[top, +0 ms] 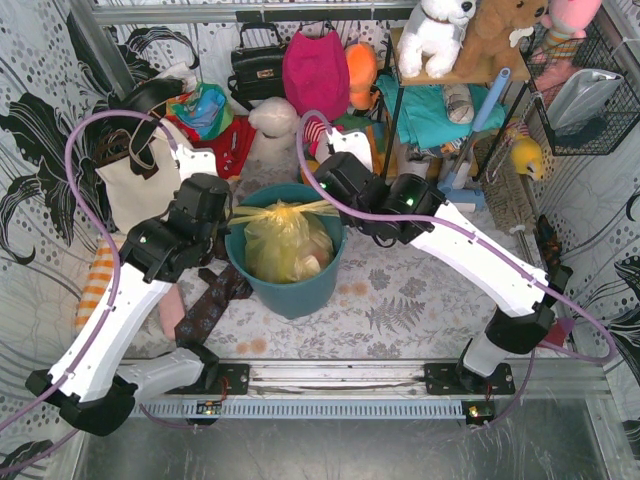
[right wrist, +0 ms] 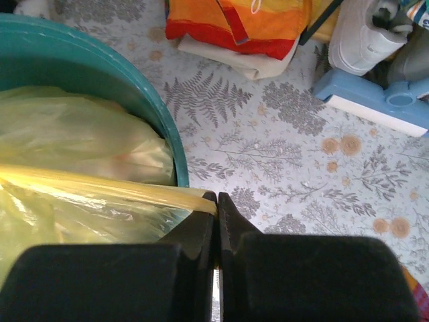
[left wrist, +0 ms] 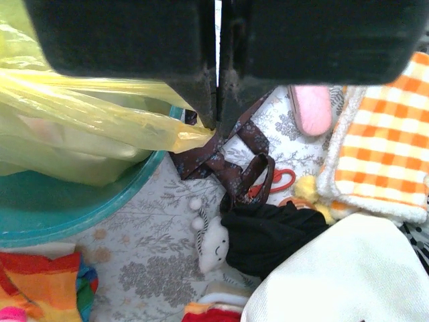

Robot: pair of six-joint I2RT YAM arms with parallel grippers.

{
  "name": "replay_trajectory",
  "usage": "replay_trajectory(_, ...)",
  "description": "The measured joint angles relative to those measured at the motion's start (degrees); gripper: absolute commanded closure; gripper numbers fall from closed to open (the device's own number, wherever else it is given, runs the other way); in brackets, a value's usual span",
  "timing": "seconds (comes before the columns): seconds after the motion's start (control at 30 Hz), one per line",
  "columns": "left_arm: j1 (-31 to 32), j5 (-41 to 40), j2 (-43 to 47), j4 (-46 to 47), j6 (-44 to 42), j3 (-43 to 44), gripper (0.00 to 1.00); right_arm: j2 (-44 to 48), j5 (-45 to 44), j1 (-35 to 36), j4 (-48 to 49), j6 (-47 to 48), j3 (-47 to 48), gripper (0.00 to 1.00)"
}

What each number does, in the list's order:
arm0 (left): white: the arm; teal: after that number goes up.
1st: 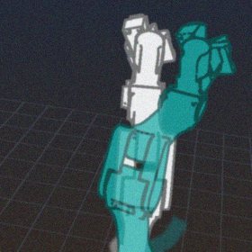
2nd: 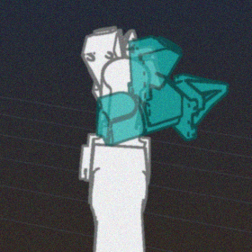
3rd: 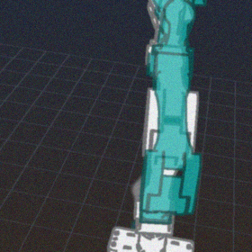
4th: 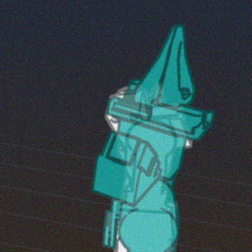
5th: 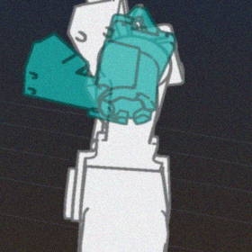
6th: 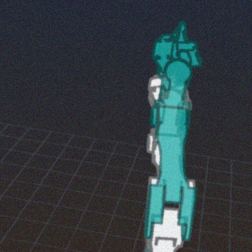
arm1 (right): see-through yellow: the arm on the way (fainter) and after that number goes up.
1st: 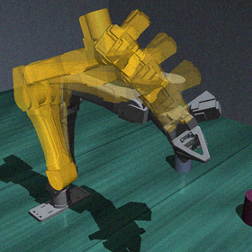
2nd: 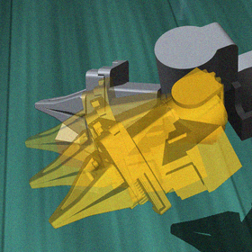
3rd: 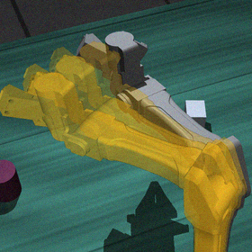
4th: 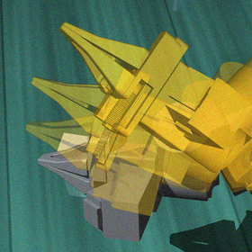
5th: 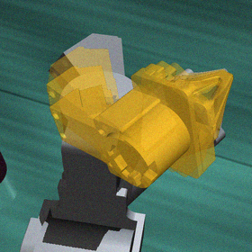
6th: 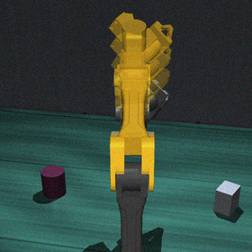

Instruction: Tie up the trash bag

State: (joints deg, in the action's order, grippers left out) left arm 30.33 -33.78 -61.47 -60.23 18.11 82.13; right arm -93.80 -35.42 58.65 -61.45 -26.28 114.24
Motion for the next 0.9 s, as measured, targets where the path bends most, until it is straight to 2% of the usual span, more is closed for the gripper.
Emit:
replay_trajectory(0.37, 0.00, -1.40, 1.31, -0.90, 3.26, -5.31, 1.00, 0.33, -1.95, 0.15, -1.42, -2.03, -7.76, 1.00)
replay_trajectory(0.9, -1.86, -0.92, 1.33, -1.79, 4.55, -5.95, 1.00, 3.41, -2.56, 0.15, -1.29, -5.16, -12.09, 1.00)
